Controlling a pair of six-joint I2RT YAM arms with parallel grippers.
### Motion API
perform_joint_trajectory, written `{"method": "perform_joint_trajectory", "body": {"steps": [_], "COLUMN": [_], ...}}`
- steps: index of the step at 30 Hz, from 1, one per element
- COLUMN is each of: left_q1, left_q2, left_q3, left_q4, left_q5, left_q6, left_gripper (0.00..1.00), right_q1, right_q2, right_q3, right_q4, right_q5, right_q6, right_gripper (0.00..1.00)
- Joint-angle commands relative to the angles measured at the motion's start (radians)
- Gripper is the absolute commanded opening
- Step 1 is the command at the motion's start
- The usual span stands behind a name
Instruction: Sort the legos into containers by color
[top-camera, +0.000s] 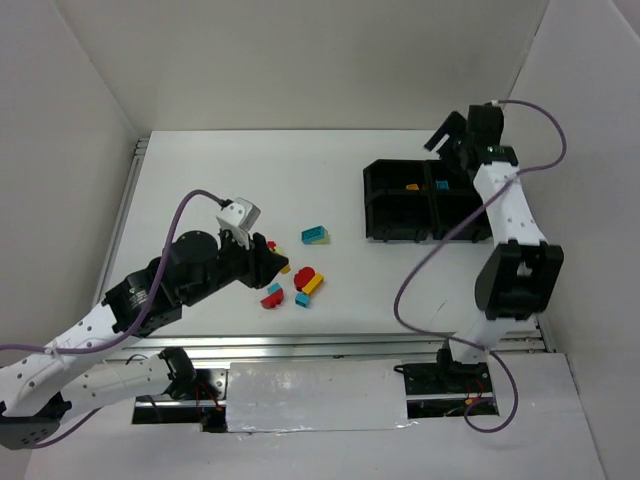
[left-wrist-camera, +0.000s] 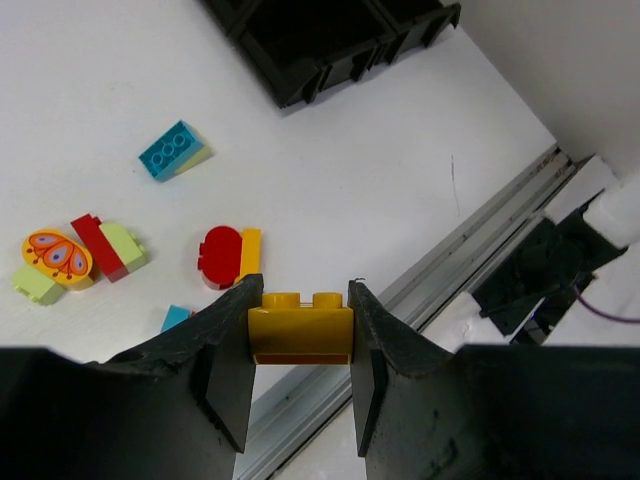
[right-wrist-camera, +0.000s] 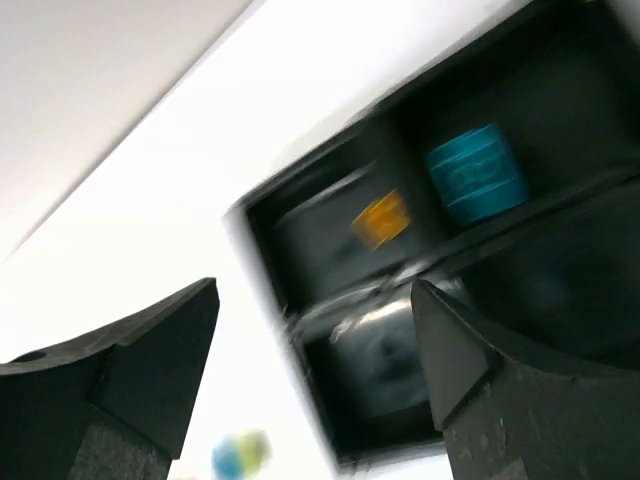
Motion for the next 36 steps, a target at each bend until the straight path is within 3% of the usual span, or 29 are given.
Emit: {"method": "perform_joint_trajectory", "body": {"steps": [1, 2, 3, 4, 6, 8, 11, 12, 16, 17, 23, 29, 32, 36], "left_q1": [0.004, 0.006, 0.008, 0.011, 0.017, 0.024, 0.044, 0.056, 0.144, 0.17, 0.189, 0.198, 0.199, 0.199], "left_q2": [0.016, 0.024, 0.028, 0.033, 0.054, 0.097, 0.199, 0.235, 0.443, 0.543, 0.94, 1.332, 1.493, 1.626], "left_q3": [0.053, 0.054, 0.054, 0.057, 0.071, 0.086, 0.145, 0.16, 0.263, 0.296, 0.641, 1.023, 1.169, 1.246], "left_q4": [0.149, 0.17, 0.22, 0.241, 0.274, 0.294, 0.293, 0.296, 0.37, 0.391, 0.531, 0.603, 0.658, 0.81], "left_q5": [-0.051, -0.042, -0.01, 0.005, 0.042, 0.042, -0.034, -0.05, -0.001, 0.013, 0.037, 0.05, 0.056, 0.076], "left_q6": [-0.062, -0.066, -0.068, -0.071, -0.071, -0.059, -0.036, -0.037, -0.094, -0.103, -0.056, -0.023, -0.02, -0.042], "left_gripper": [0.0, 0.0, 0.0, 0.0, 0.0, 0.0, 0.0, 0.0, 0.0, 0.0, 0.0, 0.0, 0.0, 0.0], "right_q1": [0.085, 0.131, 0.188, 0.22, 0.323, 0.375, 0.402, 0.402, 0.403, 0.403, 0.403, 0.402, 0.402, 0.402], "right_q2": [-0.272, -0.334, -0.459, -0.519, -0.681, -0.823, -1.005, -1.044, -1.211, -1.239, -1.455, -1.514, -1.52, -1.531], "right_q3": [-0.263, -0.343, -0.43, -0.576, -0.682, -0.789, -0.841, -0.845, -0.798, -0.792, -0.787, -0.732, -0.718, -0.707], "right_q4": [0.109, 0.245, 0.328, 0.403, 0.528, 0.539, 0.379, 0.314, 0.043, -0.029, -0.165, -0.24, -0.262, -0.266], "right_q5": [-0.474, -0.725, -0.836, -0.918, -0.969, -0.918, -0.592, -0.351, 0.037, 0.075, 0.095, 0.034, -0.005, -0.052], "right_q6": [-0.163, -0.179, -0.177, -0.163, -0.133, -0.125, -0.037, 0.002, 0.122, 0.163, 0.208, 0.193, 0.185, 0.17], "right_gripper": [0.84, 0.84, 0.85, 0.85, 0.86, 0.86, 0.86, 0.86, 0.86, 0.86, 0.86, 0.87, 0.87, 0.87]}}
